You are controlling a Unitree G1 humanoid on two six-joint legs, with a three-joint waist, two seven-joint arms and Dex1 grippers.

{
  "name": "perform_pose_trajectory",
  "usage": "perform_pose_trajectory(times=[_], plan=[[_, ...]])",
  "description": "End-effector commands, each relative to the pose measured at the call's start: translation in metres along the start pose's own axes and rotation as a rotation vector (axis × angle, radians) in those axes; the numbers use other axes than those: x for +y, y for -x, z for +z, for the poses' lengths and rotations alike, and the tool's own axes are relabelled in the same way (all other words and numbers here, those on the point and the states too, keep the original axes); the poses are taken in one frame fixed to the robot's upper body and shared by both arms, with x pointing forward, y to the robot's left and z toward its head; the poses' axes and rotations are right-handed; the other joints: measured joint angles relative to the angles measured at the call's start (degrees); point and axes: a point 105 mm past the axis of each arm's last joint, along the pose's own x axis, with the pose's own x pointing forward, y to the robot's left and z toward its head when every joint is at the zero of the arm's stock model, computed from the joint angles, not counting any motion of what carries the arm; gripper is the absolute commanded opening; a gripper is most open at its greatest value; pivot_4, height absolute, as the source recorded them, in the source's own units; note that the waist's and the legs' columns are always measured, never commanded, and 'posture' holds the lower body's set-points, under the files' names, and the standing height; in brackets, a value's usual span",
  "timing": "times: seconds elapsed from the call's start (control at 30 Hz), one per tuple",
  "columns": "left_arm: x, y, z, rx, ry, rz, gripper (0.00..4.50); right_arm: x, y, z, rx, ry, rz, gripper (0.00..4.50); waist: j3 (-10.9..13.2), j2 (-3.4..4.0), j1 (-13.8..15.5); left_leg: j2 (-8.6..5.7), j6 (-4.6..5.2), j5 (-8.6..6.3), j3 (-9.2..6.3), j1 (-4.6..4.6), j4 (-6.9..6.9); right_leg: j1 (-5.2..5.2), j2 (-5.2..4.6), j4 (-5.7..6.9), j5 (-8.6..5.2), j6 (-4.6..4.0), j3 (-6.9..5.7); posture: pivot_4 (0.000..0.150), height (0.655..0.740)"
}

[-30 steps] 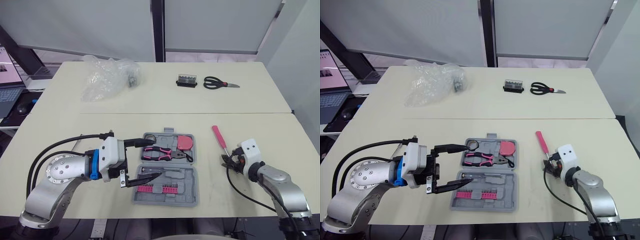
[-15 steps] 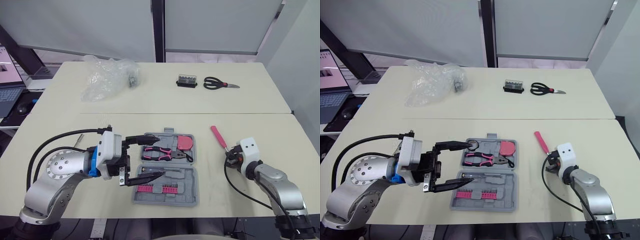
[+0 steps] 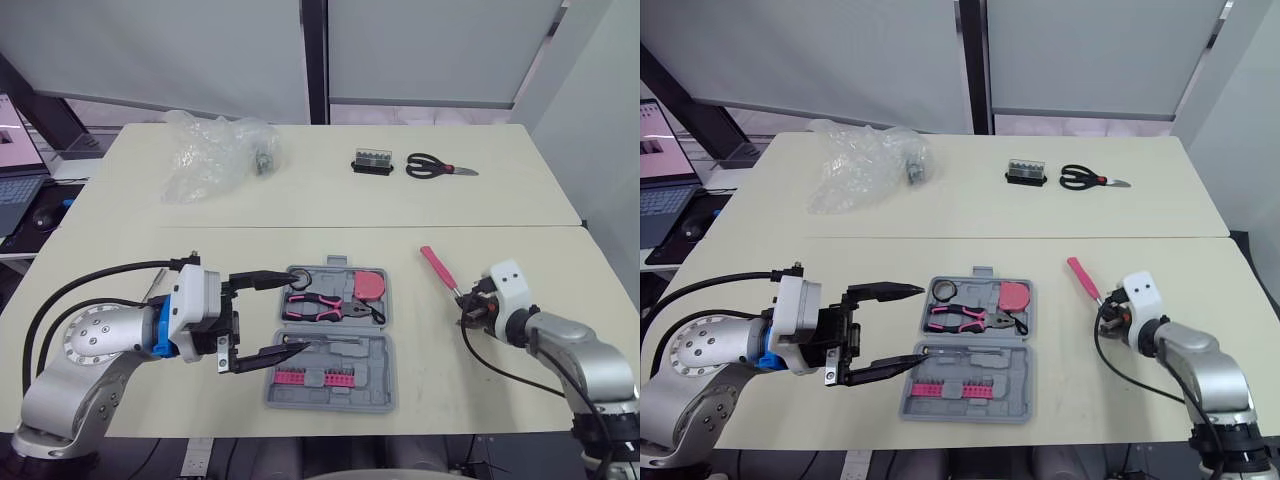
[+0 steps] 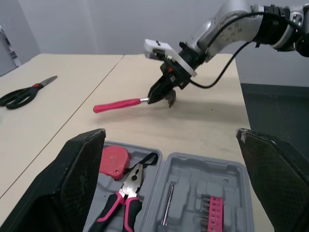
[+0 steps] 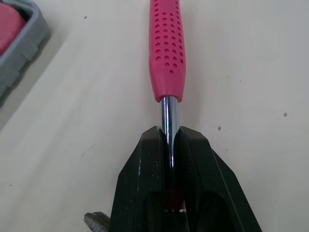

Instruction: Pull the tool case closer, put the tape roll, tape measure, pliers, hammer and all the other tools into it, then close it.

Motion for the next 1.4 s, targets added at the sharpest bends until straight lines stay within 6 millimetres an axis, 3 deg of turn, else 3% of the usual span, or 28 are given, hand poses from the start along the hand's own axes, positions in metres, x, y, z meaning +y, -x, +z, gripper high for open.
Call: perform_pose_trajectory(times=[0.03, 0.17, 0.27, 0.5, 0.87, 1.23, 1.4], plan=[[0.003, 0.012, 0.001, 0.035, -0.043, 0.039, 4.50, 0.001, 0.011, 0.030, -0.071, 0.084, 0.043, 0.20, 0.00, 0.00, 0.11, 0.00, 0.00, 0.00, -0.02, 0.00, 0.00, 0.01, 0.00, -0.01, 0.00, 0.00, -0.02, 0.150, 0.7400], [0.006, 0.029, -0.010, 0.103, -0.033, 0.101, 4.50, 0.021, 0.017, 0.045, -0.075, 0.269, 0.164, 0.20, 0.00, 0.00, 0.35, 0.01, 0.01, -0.01, -0.01, -0.04, -0.04, -0.05, 0.00, -0.04, -0.01, -0.01, -0.03, 0.150, 0.7400], [0.009, 0.052, -0.022, 0.195, -0.028, 0.146, 4.50, 0.049, 0.022, 0.053, -0.051, 0.457, 0.295, 0.20, 0.01, 0.01, 0.27, 0.01, 0.01, -0.01, 0.01, -0.05, -0.04, -0.08, -0.01, -0.04, -0.01, -0.01, -0.01, 0.150, 0.7400], [0.010, 0.082, -0.037, 0.353, 0.001, 0.151, 4.50, 0.095, 0.027, 0.048, 0.037, 0.770, 0.491, 0.20, 0.01, 0.00, 0.12, 0.03, 0.01, -0.01, 0.00, -0.04, -0.03, -0.09, -0.03, -0.03, -0.01, -0.02, -0.04, 0.150, 0.7400], [-0.005, 0.082, -0.042, 0.407, 0.015, 0.015, 4.50, 0.149, 0.019, 0.045, 0.084, 0.947, 0.715, 0.20, 0.02, -0.01, 0.16, 0.04, 0.01, -0.01, -0.02, -0.06, -0.03, -0.13, -0.05, -0.02, -0.01, -0.02, -0.07, 0.150, 0.7400], [-0.025, 0.074, -0.049, 0.395, 0.017, -0.123, 4.50, 0.180, 0.009, 0.028, 0.105, 0.975, 0.803, 0.20, 0.01, -0.02, 0.25, 0.04, 0.01, -0.01, -0.03, -0.07, -0.02, -0.15, -0.05, 0.02, -0.01, -0.03, -0.08, 0.150, 0.7400], [-0.030, 0.075, -0.053, 0.418, 0.014, -0.161, 4.50, 0.184, 0.000, 0.026, 0.108, 0.970, 0.795, 0.20, 0.01, -0.03, 0.24, 0.05, 0.01, -0.01, -0.03, -0.07, -0.02, -0.16, -0.04, 0.02, -0.01, -0.03, -0.09, 0.150, 0.7400]])
